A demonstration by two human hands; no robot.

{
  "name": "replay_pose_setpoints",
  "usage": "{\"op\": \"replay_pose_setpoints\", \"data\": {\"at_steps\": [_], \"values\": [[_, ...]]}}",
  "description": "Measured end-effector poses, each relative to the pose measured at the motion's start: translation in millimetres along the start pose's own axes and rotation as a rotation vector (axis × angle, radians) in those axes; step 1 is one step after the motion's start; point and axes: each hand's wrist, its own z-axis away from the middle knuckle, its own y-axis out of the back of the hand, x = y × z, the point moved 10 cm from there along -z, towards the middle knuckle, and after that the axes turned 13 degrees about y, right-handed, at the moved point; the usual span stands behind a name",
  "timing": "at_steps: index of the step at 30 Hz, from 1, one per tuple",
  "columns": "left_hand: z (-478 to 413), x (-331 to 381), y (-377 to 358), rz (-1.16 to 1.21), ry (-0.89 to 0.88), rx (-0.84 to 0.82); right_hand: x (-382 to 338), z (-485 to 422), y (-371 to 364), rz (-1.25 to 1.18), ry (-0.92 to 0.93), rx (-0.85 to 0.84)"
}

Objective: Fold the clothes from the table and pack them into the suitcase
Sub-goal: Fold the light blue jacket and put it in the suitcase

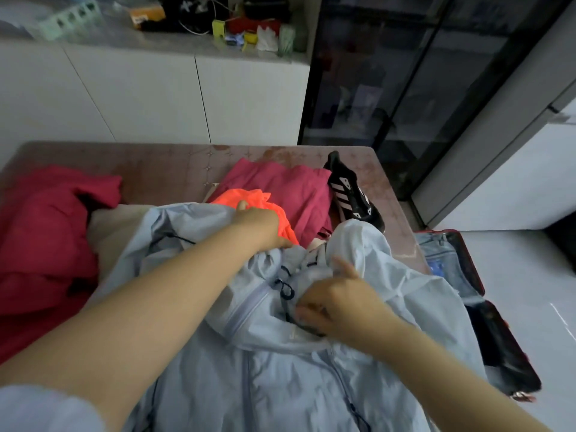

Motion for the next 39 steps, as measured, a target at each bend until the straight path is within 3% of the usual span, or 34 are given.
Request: {"op": "replay_pose_setpoints", "data": {"at_steps": [4, 6, 10, 15, 20, 23, 27, 29, 30, 32, 33, 35, 39], "values": [[14.0, -9.7, 0.9, -0.077, 0.029, 0.061, 60.8, -32.5, 50.0, -0.076, -0.241, 0.237], [23.6, -16.6, 2.6, -0.044, 0.030, 0.091, 85.3, -48.9, 40.9, -0.122, -0.351, 0.105], [41.8, -28.6, 9.1, 0.075, -0.046, 0.181, 98.8, -56.1, -14.1, -0.142, -0.404, -0.380], [57.7, -43.3, 31.9, 0.448, -0.150, 0.288, 83.1, -58.3, -43.0, -0.352, -0.343, -0.536], [69.9, -49.4, 68.4, 0.612, -0.237, 0.343, 81.3, -57.5, -10.2, -0.453, -0.314, -0.696], [70.7, -59.9, 108.1, 0.549, -0.212, 0.522, 111.9, -82.1, 47.2, -0.360, -0.398, -0.439], [75.2, -81.1, 160.3, 0.495, -0.064, 0.868, 124.5, -120.7, 141.4, 0.160, -0.333, 0.280], [71.8, -90.8, 166.8, 0.648, -0.038, 0.856, 101.0, -118.4, 169.1, 0.291, -0.208, 0.598], [65.0, -96.5, 162.2, 0.792, -0.026, 0.764, 88.4, -114.4, 173.5, 0.325, -0.126, 0.692], [43.9, -106.3, 136.2, 1.107, 0.051, 0.456, 67.1, -104.2, 158.7, 0.353, 0.022, 0.704], [36.5, -107.6, 119.5, 1.152, 0.102, 0.318, 56.5, -96.5, 143.0, 0.346, 0.087, 0.663], [27.2, -104.3, 91.7, 1.007, 0.118, 0.184, 36.4, -76.2, 101.2, 0.298, 0.193, 0.534], [15.7, -80.6, 57.7, 0.683, 0.030, 0.151, 9.6, -31.4, 22.8, 0.274, 0.261, 0.316]]}}
